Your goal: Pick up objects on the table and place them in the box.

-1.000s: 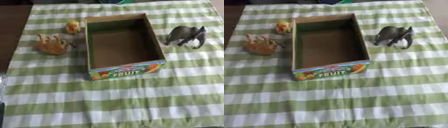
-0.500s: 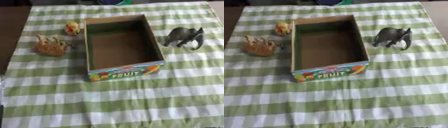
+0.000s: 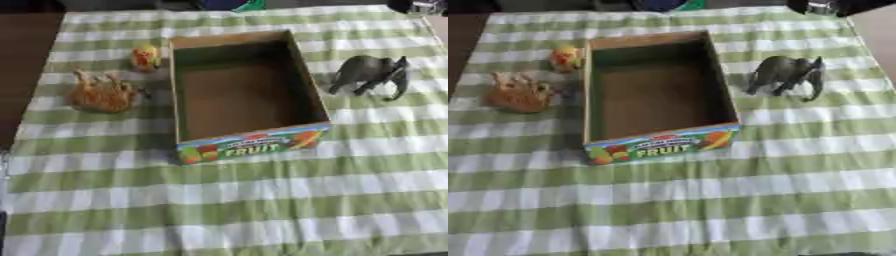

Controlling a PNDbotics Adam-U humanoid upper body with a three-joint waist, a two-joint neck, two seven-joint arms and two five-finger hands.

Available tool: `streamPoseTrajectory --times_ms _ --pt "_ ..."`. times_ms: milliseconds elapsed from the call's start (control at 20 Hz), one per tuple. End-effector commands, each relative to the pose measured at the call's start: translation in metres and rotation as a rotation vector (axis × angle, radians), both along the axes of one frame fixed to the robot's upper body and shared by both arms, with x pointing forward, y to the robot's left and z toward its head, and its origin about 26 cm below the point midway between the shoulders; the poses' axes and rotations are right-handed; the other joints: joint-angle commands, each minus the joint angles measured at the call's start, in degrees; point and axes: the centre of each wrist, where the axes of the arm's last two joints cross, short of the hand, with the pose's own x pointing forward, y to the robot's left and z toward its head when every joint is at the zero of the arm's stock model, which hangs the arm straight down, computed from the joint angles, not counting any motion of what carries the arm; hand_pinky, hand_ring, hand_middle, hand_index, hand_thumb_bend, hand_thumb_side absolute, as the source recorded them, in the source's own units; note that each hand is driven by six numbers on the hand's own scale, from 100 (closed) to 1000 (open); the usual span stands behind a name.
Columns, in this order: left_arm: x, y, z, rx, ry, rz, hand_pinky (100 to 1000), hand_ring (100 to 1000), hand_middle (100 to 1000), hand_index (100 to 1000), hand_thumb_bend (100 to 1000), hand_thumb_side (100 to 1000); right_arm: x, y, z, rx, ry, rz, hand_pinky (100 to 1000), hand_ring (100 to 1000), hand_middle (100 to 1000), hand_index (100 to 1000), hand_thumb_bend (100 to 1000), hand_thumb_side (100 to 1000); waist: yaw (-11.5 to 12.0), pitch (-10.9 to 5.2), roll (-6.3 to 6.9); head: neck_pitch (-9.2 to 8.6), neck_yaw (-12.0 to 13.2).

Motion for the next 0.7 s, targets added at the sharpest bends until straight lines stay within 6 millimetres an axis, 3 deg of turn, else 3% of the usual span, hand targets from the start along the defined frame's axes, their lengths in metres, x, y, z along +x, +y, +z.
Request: streamPoseTrajectory --times_ms 50,400,700 --pt "-0.003 0.0 0.009 0.027 -0.028 -0.009 592 617 652 834 100 1000 -0.001 0.0 0.011 -0.012 -0.008 0.0 832 926 852 903 384 982 0.13 -0.95 -0.1 -0.62 -0.17" --pt "-0.002 -0.001 0.009 0.028 -0.026 -0.016 592 617 649 830 100 1000 0.009 0.013 0.004 -0.027 0.016 0.012 837 941 864 943 401 971 0.47 -0.84 -0.02 -0.87 -0.51" --pt "-0.002 -0.002 0.009 0.027 -0.024 -0.017 592 616 647 828 100 1000 0.015 0.012 -0.003 -0.072 0.09 -0.025 855 966 897 985 538 924 0.41 -0.58 -0.02 -1.0 -0.67"
